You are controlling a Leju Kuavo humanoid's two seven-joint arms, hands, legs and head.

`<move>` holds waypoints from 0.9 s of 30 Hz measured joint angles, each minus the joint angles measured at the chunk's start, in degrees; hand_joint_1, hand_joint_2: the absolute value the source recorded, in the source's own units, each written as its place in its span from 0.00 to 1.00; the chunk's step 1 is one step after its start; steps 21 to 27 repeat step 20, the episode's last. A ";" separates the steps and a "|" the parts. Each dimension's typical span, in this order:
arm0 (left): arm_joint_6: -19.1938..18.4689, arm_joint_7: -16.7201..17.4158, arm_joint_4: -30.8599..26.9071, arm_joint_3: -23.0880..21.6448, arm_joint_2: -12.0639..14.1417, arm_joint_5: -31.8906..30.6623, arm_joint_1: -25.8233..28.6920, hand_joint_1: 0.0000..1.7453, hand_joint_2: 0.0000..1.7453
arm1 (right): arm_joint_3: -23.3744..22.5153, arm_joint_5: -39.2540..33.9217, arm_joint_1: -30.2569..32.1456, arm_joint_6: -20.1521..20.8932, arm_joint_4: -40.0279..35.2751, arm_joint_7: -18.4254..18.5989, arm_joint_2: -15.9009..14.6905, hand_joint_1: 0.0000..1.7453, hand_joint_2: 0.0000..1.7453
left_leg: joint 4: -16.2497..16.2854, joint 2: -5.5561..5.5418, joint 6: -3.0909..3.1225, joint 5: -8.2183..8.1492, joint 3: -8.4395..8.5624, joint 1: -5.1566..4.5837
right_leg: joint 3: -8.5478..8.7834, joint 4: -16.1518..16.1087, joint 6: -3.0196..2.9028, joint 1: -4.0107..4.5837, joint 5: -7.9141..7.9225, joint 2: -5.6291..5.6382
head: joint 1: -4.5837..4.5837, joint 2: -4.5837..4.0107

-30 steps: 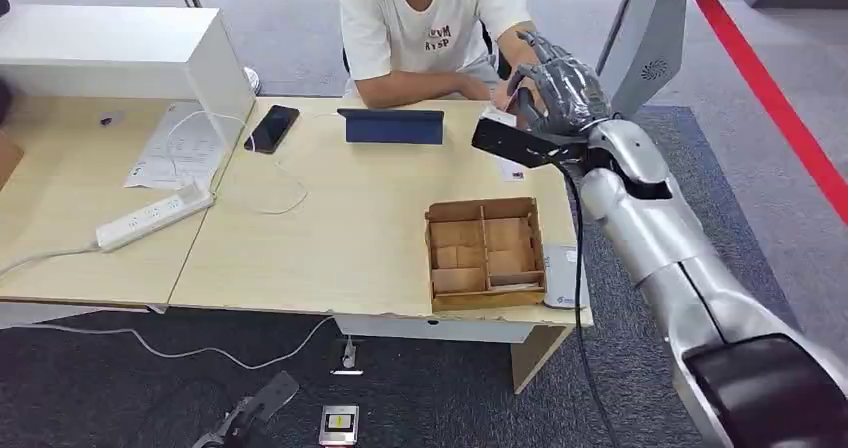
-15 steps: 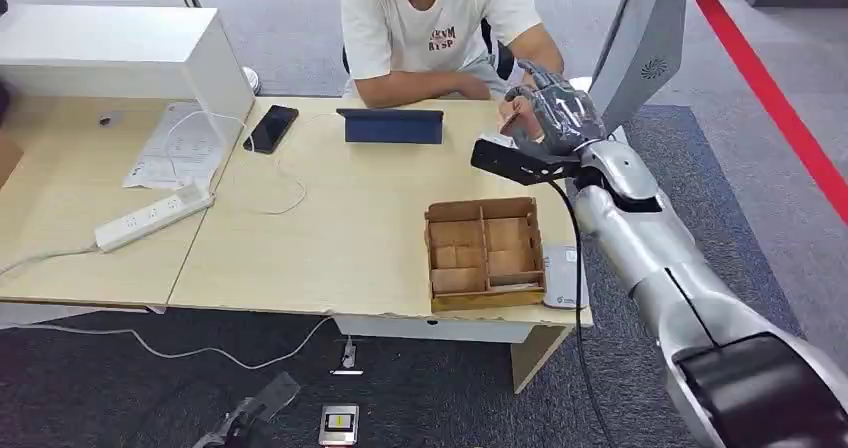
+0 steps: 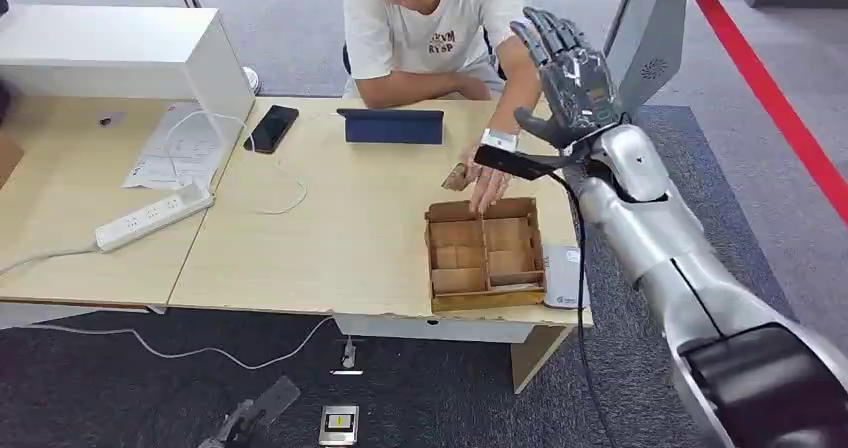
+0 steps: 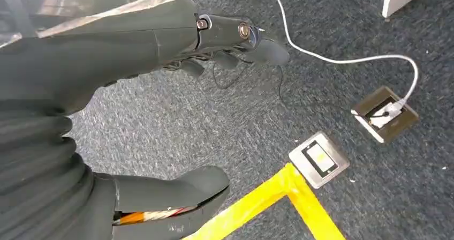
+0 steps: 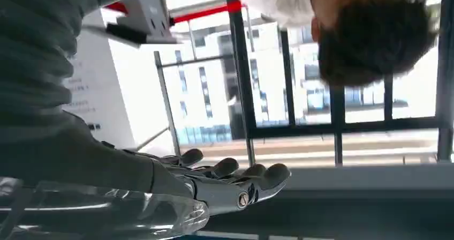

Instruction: Pass the card to the sensor for recognition and then transmit it.

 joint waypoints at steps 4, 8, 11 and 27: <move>0.65 -0.28 -0.11 0.00 -0.22 -0.15 0.63 0.00 1.00 | -0.63 -0.52 -1.57 -3.99 -1.07 -2.20 -2.94 0.00 1.00 | 0.00 0.00 0.00 0.00 0.00 0.00 | 0.02 -0.03 0.01 0.00 0.00 -0.01 | 0.02 0.00; 1.35 -1.18 -0.13 0.09 -0.33 0.22 0.90 0.00 1.00 | -2.08 0.53 -2.55 -4.93 -3.10 -4.81 -6.56 0.00 1.00 | 0.01 -0.01 0.01 0.00 0.02 -0.02 | 0.04 -0.03 0.03 -0.02 0.03 0.00 | 0.02 0.00; 1.81 -1.90 -0.13 0.26 -0.39 0.88 1.26 0.00 1.00 | -2.97 0.55 -3.20 -4.95 -4.39 -5.70 -8.92 0.00 1.00 | 0.03 -0.01 0.01 0.00 0.04 -0.03 | 0.05 -0.03 0.03 -0.03 0.04 0.03 | 0.02 0.00; 0.83 -3.58 -0.31 0.81 0.07 2.34 2.32 0.00 1.00 | -5.59 0.18 -4.40 -5.00 -8.19 -5.59 -14.18 0.00 1.00 | 0.03 0.00 0.01 0.00 0.05 0.00 | 0.04 -0.03 0.03 0.00 0.03 0.03 | 0.02 0.00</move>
